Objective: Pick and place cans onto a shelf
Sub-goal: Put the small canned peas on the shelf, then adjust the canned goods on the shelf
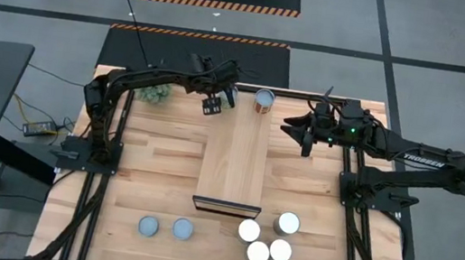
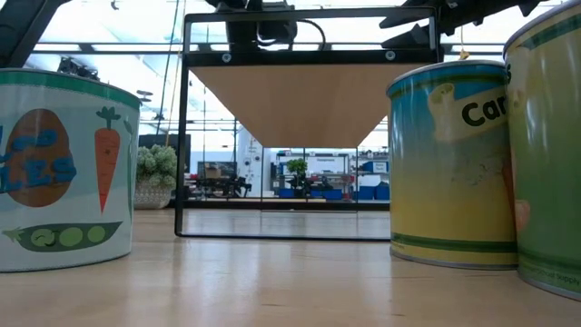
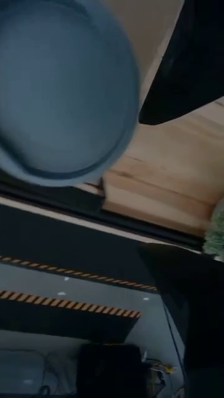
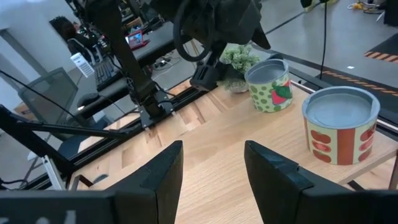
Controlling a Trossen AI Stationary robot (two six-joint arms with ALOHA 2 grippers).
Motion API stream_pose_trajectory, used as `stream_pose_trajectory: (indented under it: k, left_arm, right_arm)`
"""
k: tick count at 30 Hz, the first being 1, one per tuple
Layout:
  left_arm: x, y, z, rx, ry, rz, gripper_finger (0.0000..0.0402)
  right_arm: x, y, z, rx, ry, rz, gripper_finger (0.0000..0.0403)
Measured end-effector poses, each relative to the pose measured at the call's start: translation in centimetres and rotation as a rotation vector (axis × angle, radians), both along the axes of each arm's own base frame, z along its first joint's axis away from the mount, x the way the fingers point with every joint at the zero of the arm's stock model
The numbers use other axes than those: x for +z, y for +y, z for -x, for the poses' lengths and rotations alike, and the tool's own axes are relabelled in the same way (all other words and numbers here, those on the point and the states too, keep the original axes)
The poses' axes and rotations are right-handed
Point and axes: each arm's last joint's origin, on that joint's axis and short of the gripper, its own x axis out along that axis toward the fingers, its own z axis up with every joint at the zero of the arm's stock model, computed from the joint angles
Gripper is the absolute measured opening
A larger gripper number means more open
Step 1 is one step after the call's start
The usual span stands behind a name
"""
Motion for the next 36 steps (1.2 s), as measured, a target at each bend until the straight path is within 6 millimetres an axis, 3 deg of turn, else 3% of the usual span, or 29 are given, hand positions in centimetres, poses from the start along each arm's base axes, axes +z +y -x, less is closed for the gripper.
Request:
stream_pose_trajectory:
  k: [10,14,26,36]
  left_arm:
    - [0.4,-0.4,-1.2,-0.006,-0.11,-0.036,0.032]
    - [0.5,-0.4,-1.4,-0.008,-0.126,-0.042,0.032]
    - [0.3,-0.6,-1.0,0.001,-0.089,-0.021,0.032]
    - [0.3,-0.4,-1.0,0.004,-0.094,-0.024,0.032]
  right_arm:
    - [0.2,0.0,0.0,-0.004,-0.018,0.007,0.0179]
    - [-0.4,-0.3,-0.1,-0.059,0.05,0.04,0.0179]
    - [-4.5,-4.9,-2.3,-0.24,0.351,0.119,0.0179]
    - [-6.2,-8.0,-3.6,-0.271,0.408,0.216,0.0179]
